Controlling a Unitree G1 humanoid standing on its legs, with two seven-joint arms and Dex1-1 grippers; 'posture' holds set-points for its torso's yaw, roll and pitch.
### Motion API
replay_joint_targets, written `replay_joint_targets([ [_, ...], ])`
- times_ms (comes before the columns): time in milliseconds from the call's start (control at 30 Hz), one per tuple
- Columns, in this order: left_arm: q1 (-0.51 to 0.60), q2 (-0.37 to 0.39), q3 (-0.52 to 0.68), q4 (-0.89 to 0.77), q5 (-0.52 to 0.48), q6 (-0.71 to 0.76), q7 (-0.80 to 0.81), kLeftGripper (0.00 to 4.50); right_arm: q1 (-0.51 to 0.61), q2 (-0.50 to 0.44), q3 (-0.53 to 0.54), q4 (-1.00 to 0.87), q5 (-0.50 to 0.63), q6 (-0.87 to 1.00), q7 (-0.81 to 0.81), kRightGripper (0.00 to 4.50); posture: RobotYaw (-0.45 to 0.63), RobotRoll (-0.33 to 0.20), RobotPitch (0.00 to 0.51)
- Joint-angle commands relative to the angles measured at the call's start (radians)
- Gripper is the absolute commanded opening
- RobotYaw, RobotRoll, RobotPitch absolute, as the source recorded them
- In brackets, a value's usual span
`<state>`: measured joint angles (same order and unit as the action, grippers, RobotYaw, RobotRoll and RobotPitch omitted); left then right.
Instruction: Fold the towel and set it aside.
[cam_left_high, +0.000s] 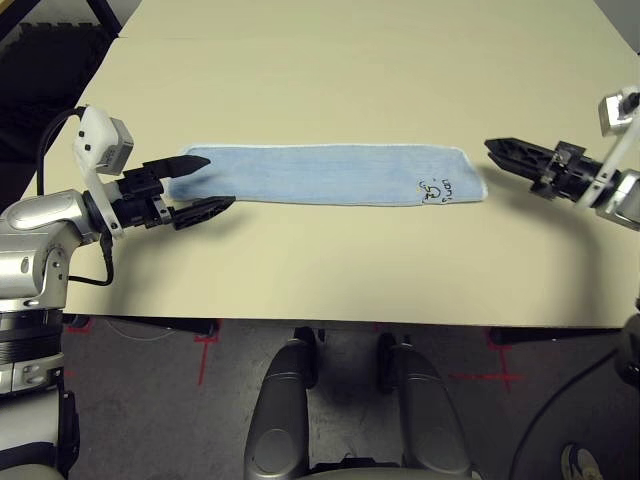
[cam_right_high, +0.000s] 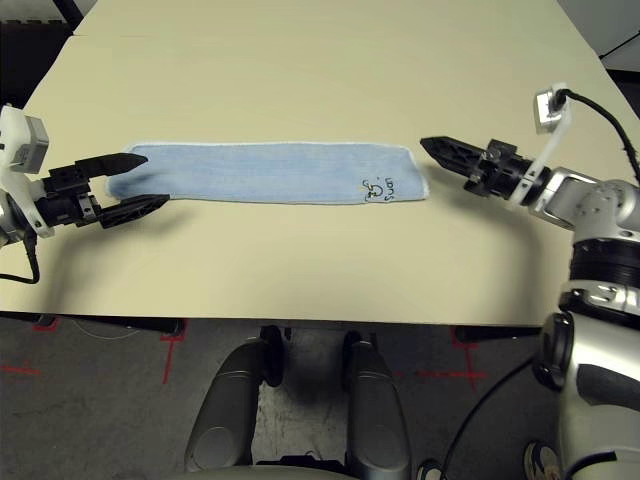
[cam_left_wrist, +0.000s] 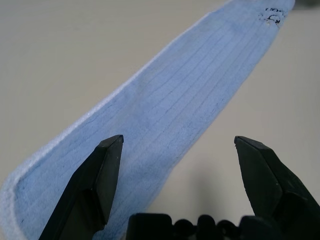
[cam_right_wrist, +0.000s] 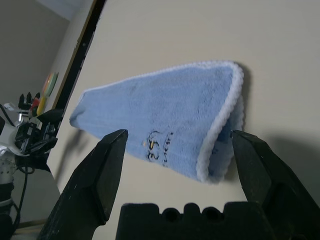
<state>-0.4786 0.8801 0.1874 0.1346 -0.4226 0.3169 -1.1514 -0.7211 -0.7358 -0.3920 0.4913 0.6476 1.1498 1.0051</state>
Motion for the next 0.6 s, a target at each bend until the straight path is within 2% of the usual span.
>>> replay_joint_targets([
  [33,0.011,0.011,-0.023,0.022,0.037,-0.055,-0.023,4.5,0.059,-0.011,-0.058,-0.073,0.058,0.106,-0.055,4.47,-0.04,0.0,0.256],
  [367,0.027,0.004,-0.024,0.051,0.052,-0.149,-0.05,4.5,0.134,0.102,-0.22,-0.236,0.176,0.314,-0.268,4.47,-0.03,0.0,0.261],
  [600,0.026,-0.016,-0.003,0.03,0.008,-0.146,-0.055,4.5,0.146,0.226,-0.32,-0.319,0.208,0.401,-0.415,4.47,-0.03,0.0,0.261],
])
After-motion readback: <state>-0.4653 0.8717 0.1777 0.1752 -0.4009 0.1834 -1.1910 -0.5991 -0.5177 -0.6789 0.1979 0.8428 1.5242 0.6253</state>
